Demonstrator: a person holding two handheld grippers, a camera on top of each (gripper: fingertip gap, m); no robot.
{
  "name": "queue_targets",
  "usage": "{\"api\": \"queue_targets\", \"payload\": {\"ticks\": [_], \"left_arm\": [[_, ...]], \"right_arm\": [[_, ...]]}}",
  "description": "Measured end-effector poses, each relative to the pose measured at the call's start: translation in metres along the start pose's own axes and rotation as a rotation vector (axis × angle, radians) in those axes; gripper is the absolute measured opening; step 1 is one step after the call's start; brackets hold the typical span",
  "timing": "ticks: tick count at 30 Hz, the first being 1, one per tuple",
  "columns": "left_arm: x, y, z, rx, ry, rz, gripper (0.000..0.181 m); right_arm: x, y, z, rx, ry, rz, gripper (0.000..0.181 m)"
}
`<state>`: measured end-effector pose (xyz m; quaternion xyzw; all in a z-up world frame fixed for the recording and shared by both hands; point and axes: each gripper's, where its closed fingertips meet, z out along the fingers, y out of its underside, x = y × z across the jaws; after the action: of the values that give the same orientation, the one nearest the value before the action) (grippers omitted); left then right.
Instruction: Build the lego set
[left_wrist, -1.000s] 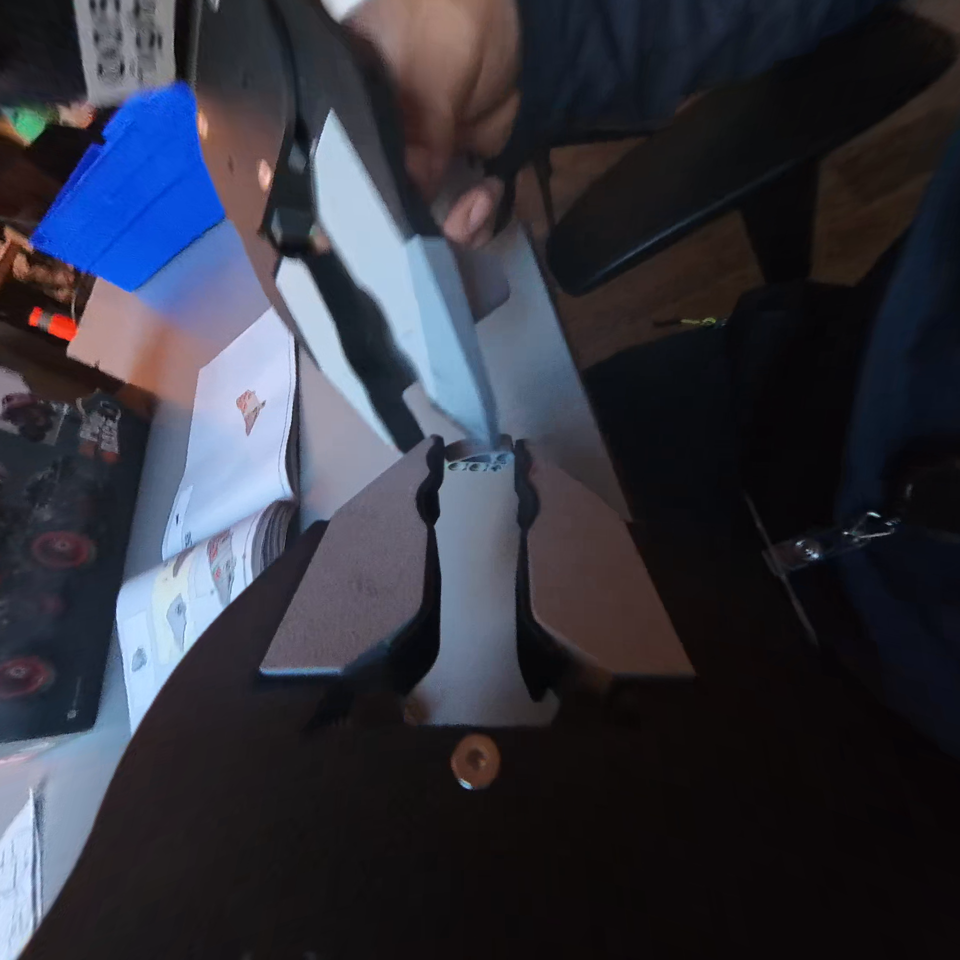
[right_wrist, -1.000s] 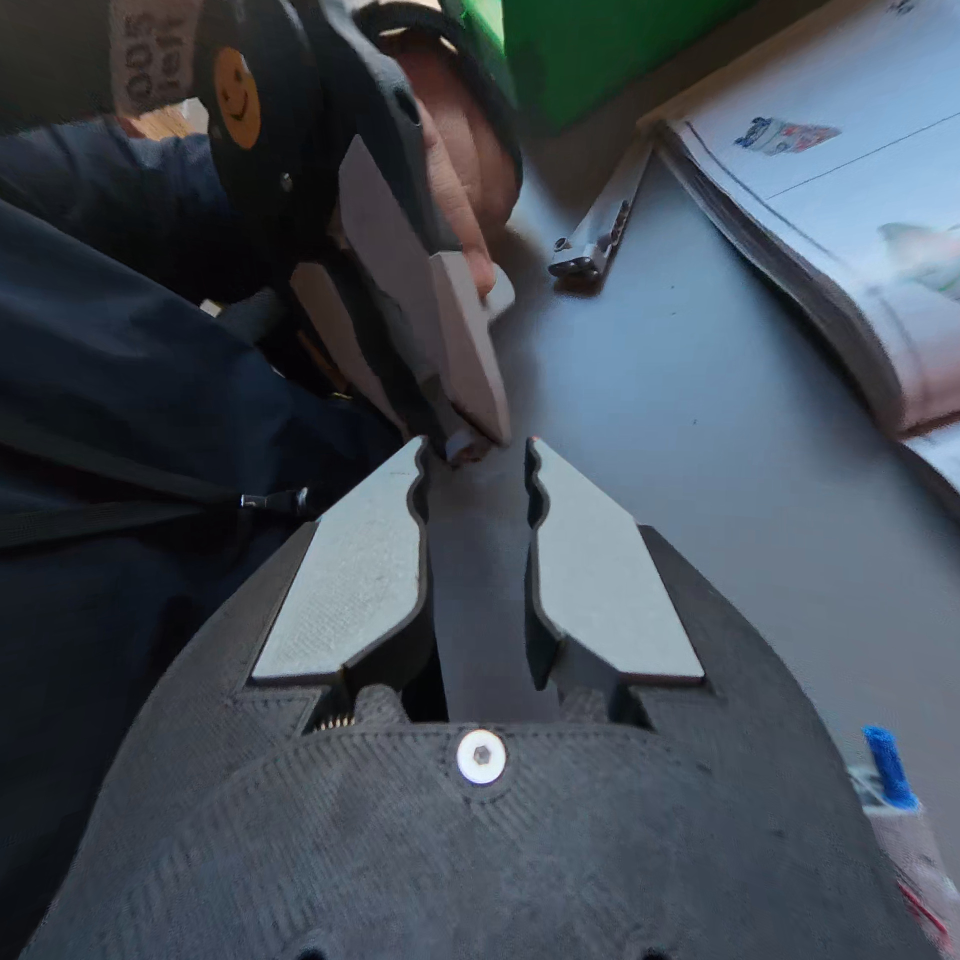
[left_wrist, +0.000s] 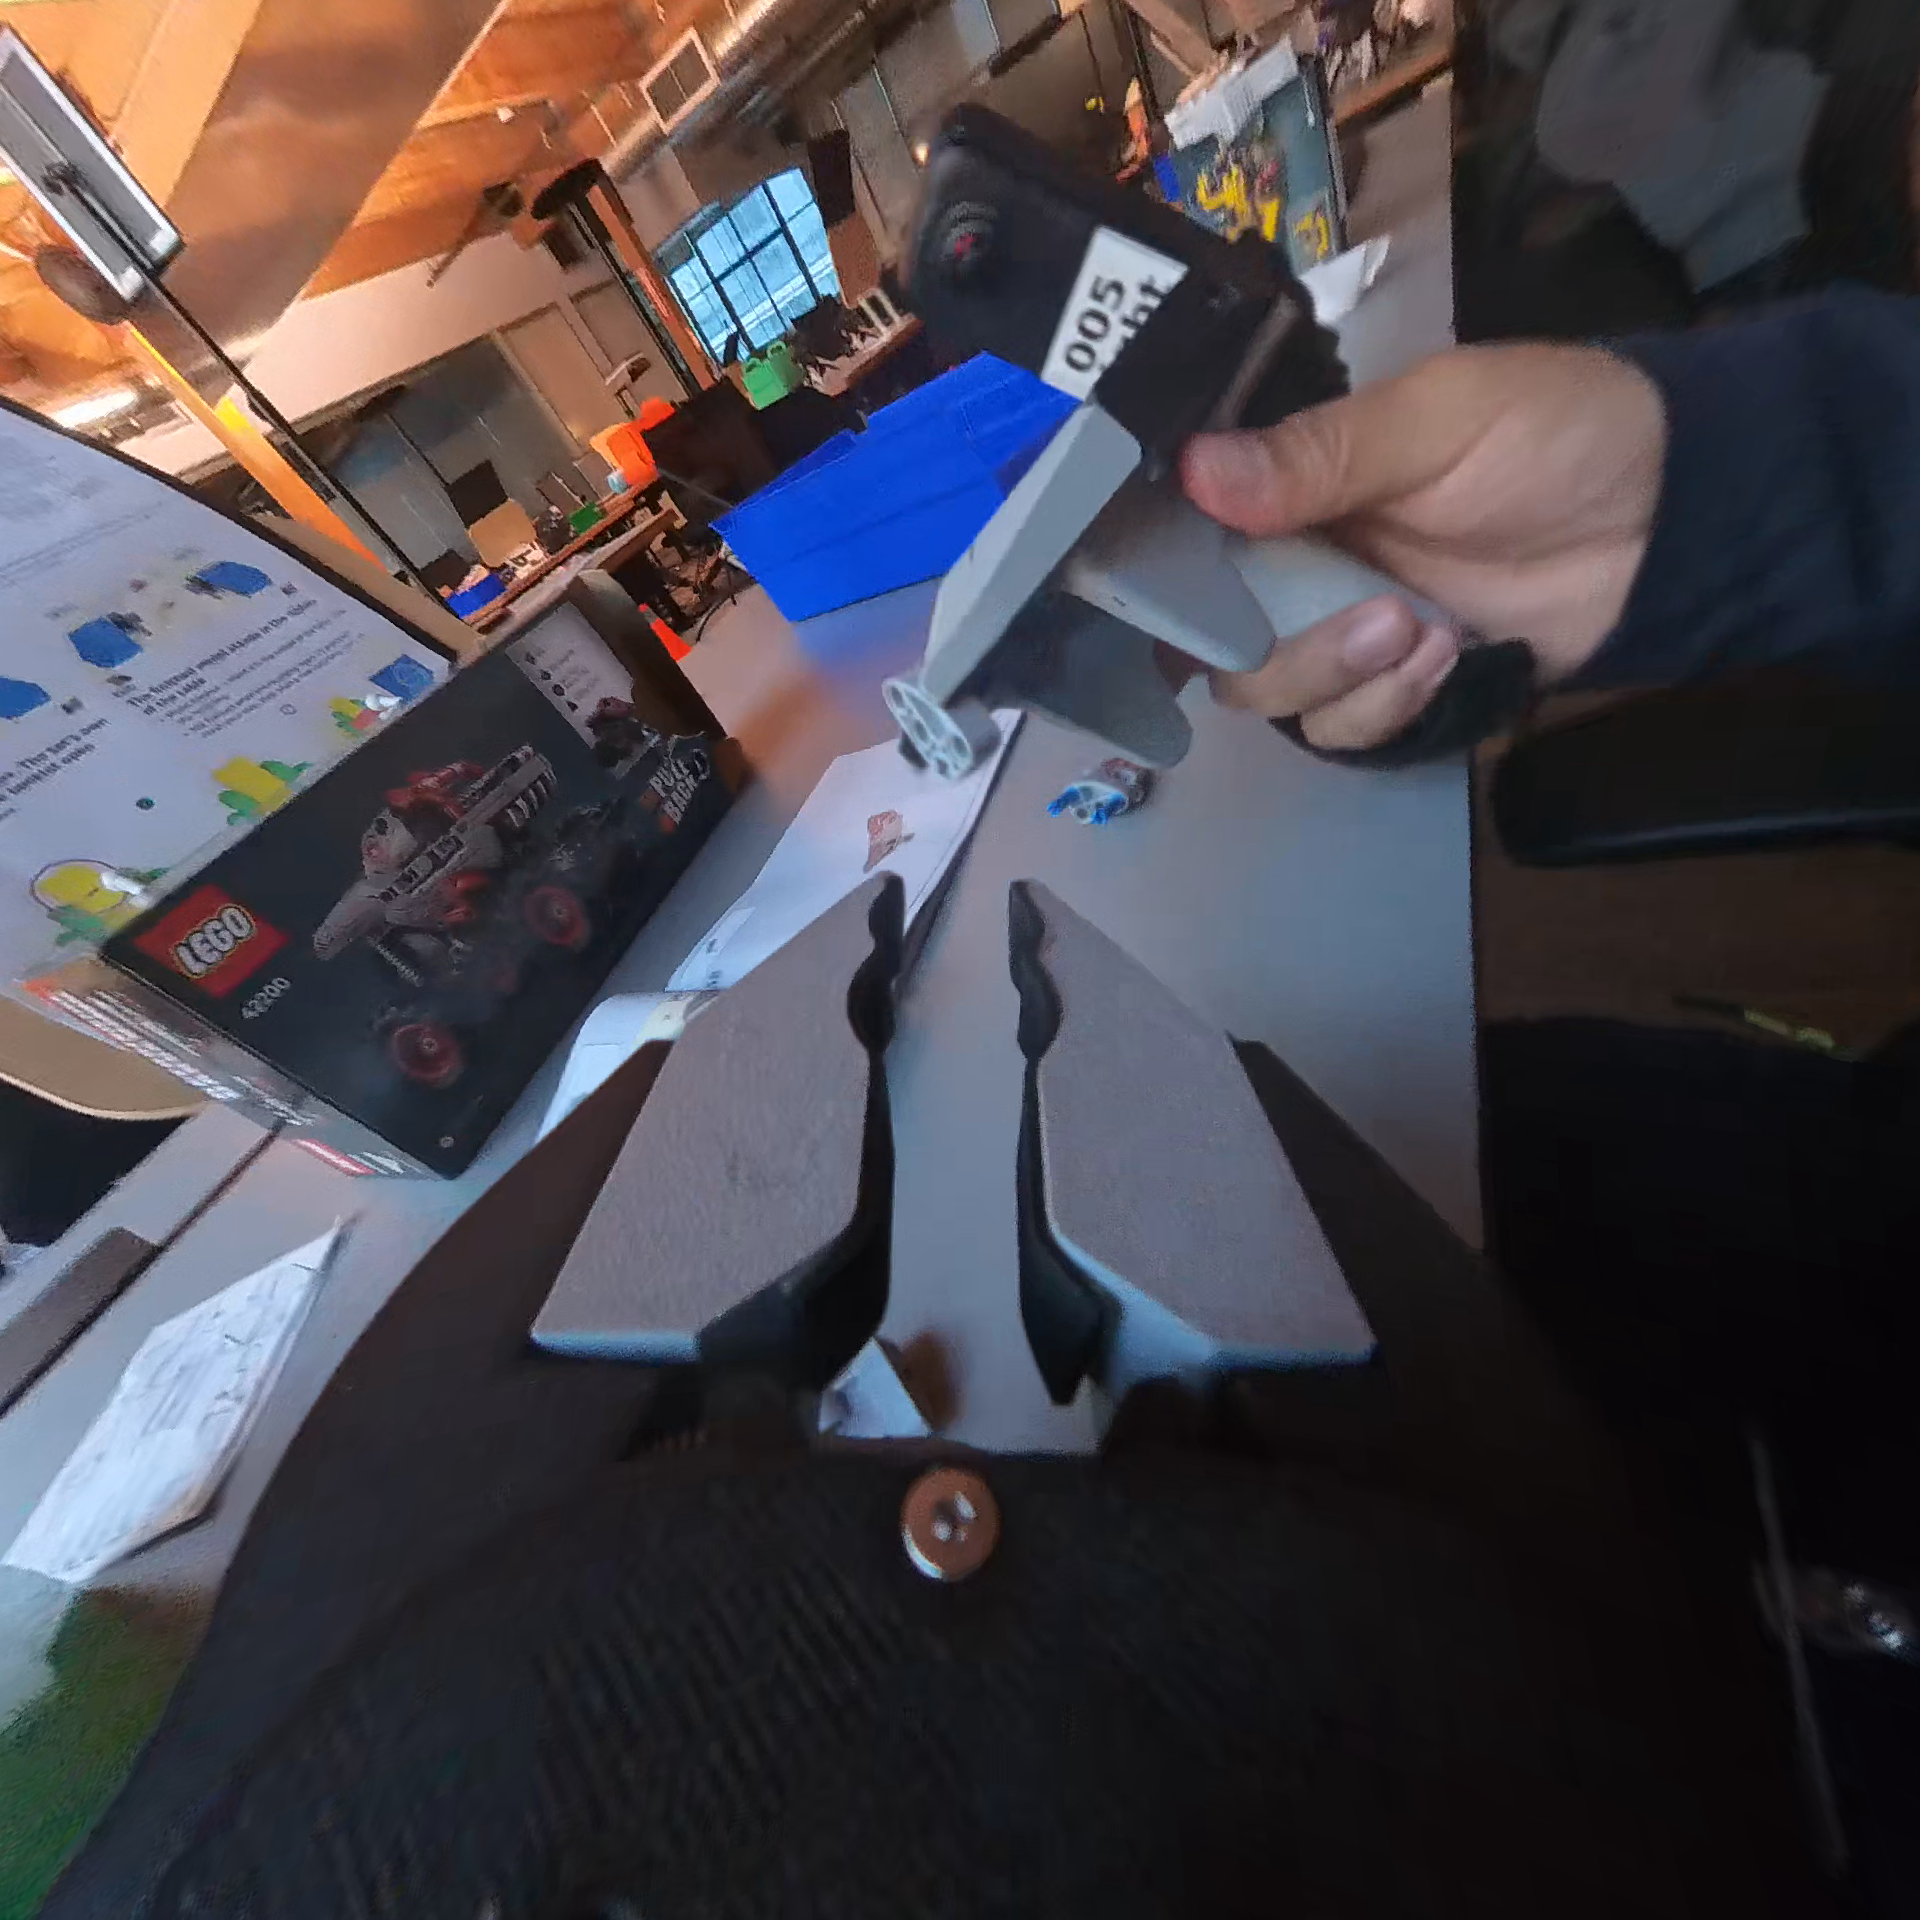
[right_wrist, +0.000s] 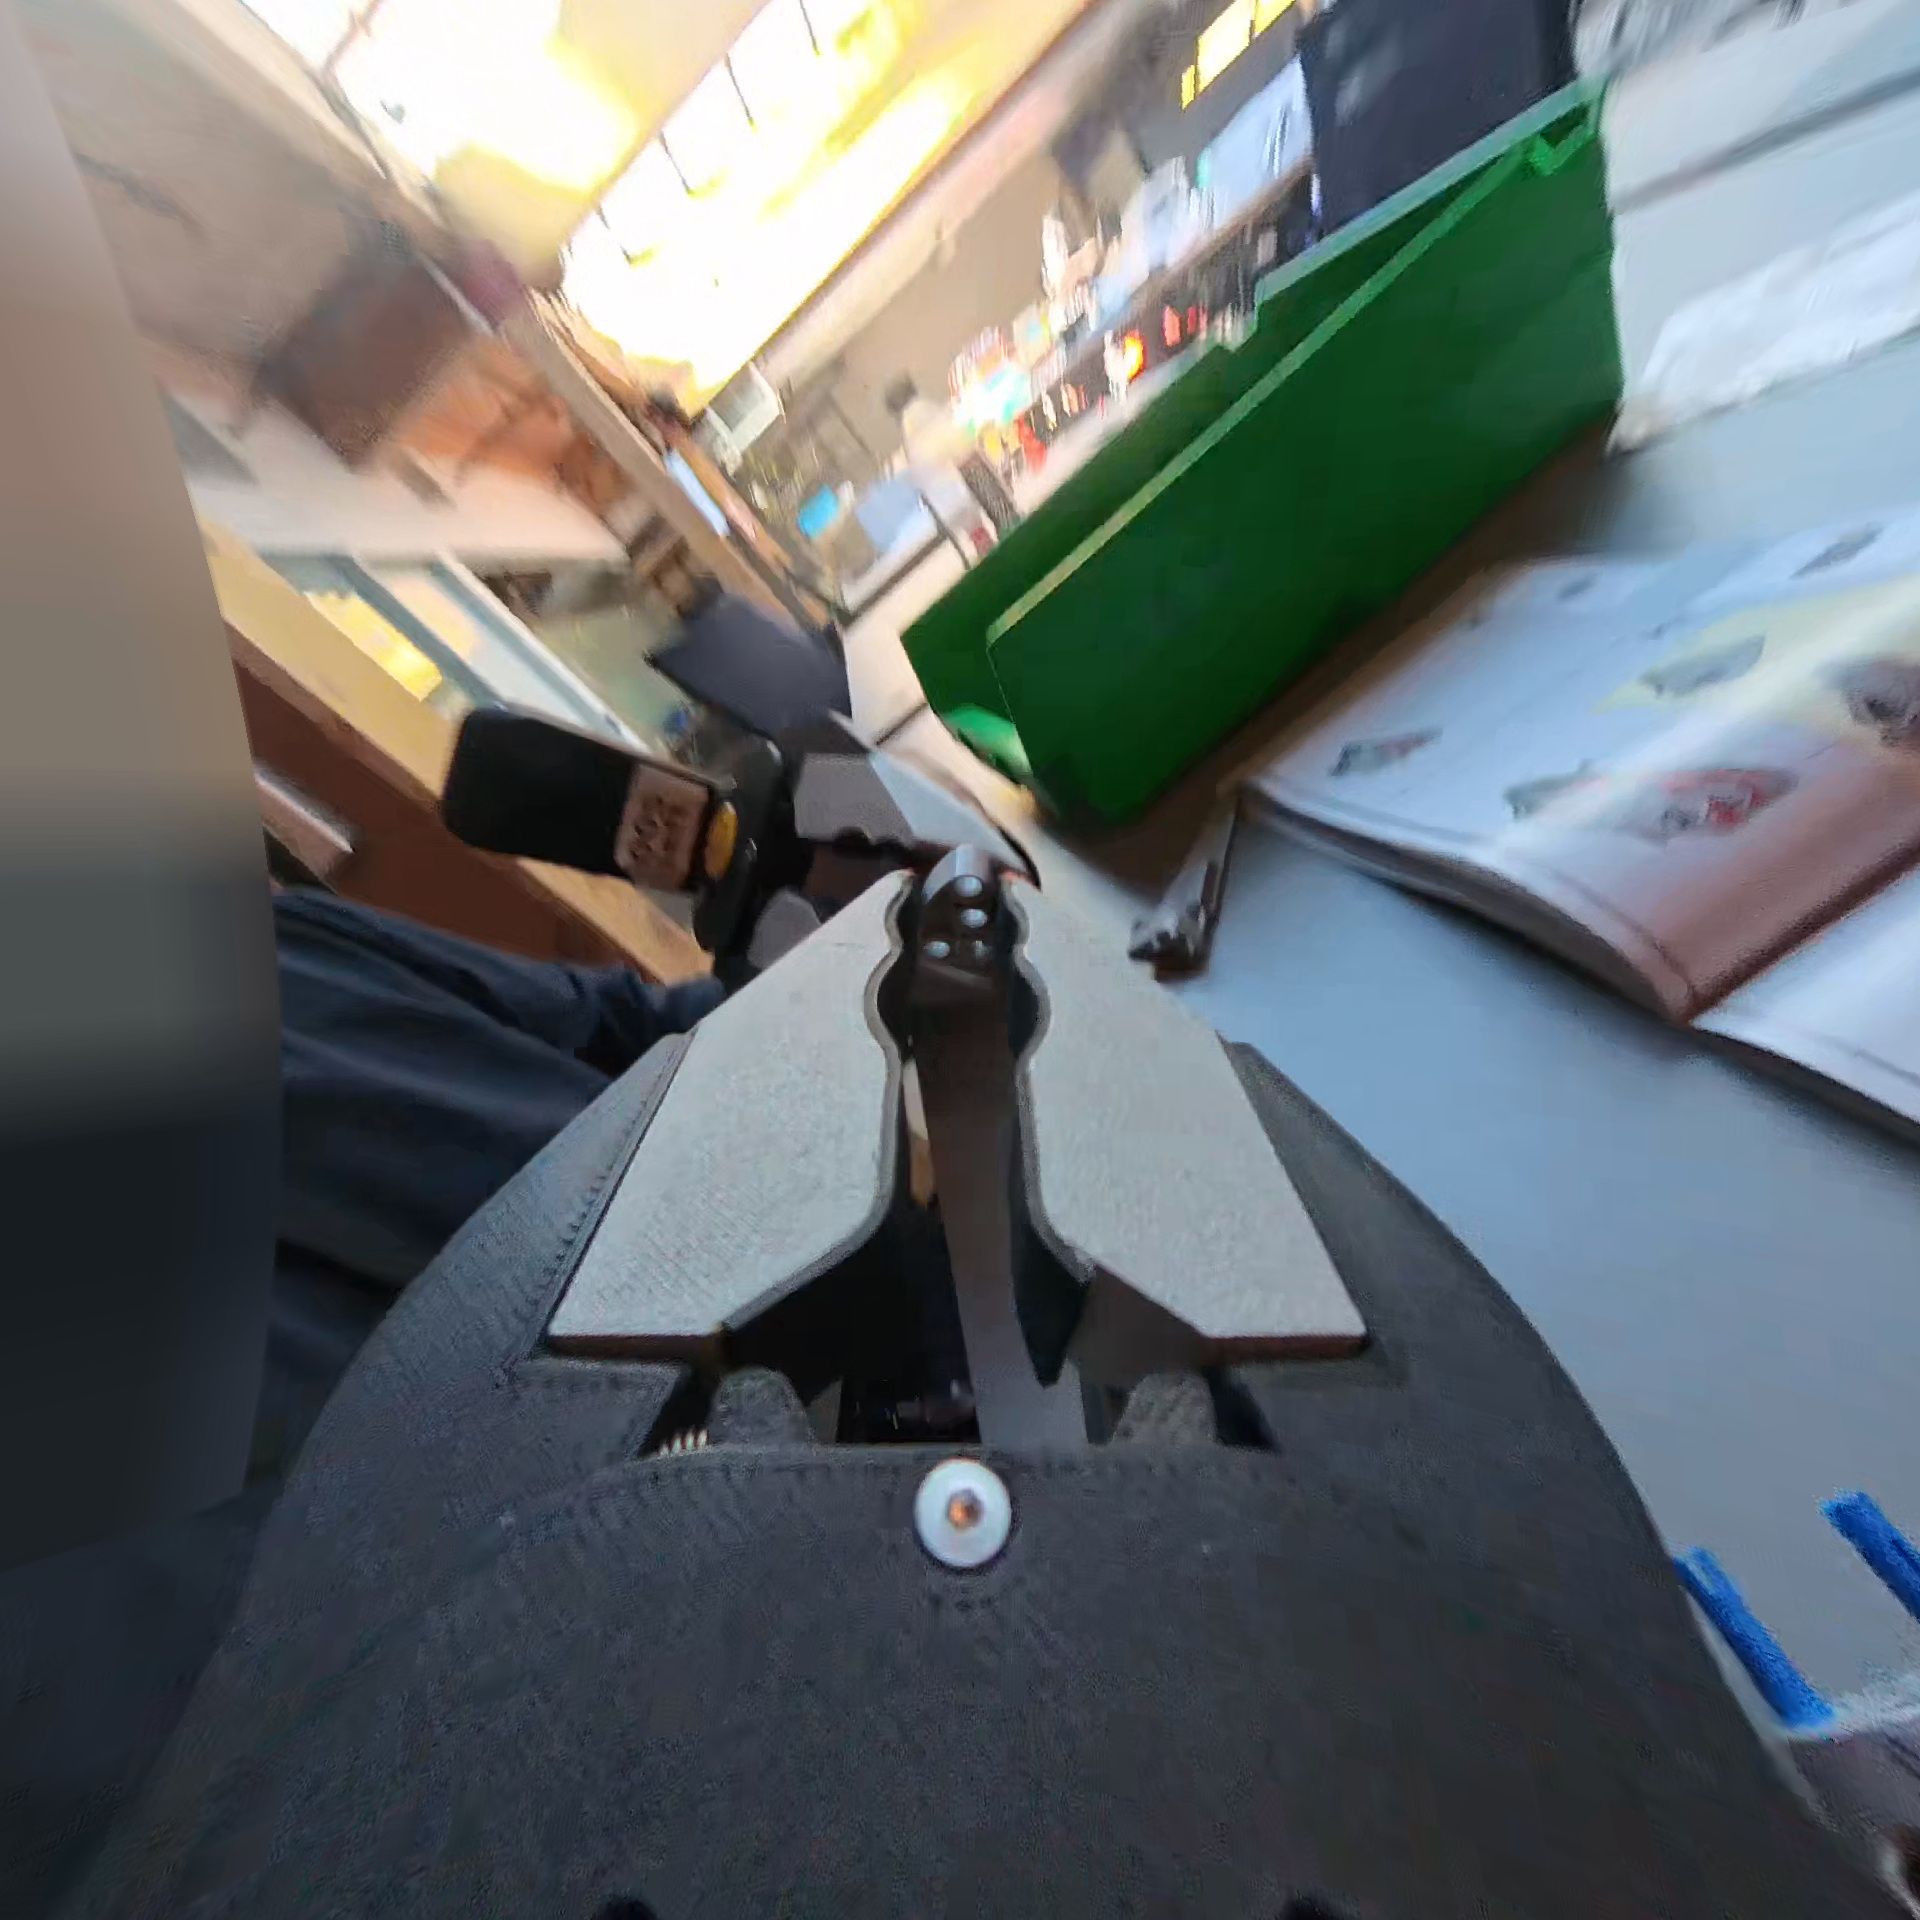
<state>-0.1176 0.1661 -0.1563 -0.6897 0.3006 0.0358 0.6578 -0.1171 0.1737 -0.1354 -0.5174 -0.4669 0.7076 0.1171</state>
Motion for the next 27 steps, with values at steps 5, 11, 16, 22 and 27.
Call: {"api": "queue_targets", "payload": {"ticks": [5,11,16,22,27], "left_arm": [[0.001,-0.008,0.009,0.020,0.076,-0.249,0.022],[-0.005,-0.018,0.011,0.096,0.087,-0.428,0.020],[-0.010,-0.016,0.016,0.071,-0.020,-0.313,0.023],[-0.008,-0.019,0.015,0.061,-0.116,-0.096,0.007],[-0.005,-0.014,0.015,0.007,-0.053,-0.055,0.005]], "right_arm": [[-0.009,-0.010,0.004,0.125,-0.026,-0.010,0.010],[-0.001,-0.011,0.001,0.193,0.065,-0.065,0.010],[0.003,-0.013,-0.001,0.258,0.090,-0.026,0.010],[0.000,-0.010,0.001,0.269,0.076,-0.005,0.011],[0.001,-0.005,0.000,0.232,0.111,-0.047,0.011]]}}
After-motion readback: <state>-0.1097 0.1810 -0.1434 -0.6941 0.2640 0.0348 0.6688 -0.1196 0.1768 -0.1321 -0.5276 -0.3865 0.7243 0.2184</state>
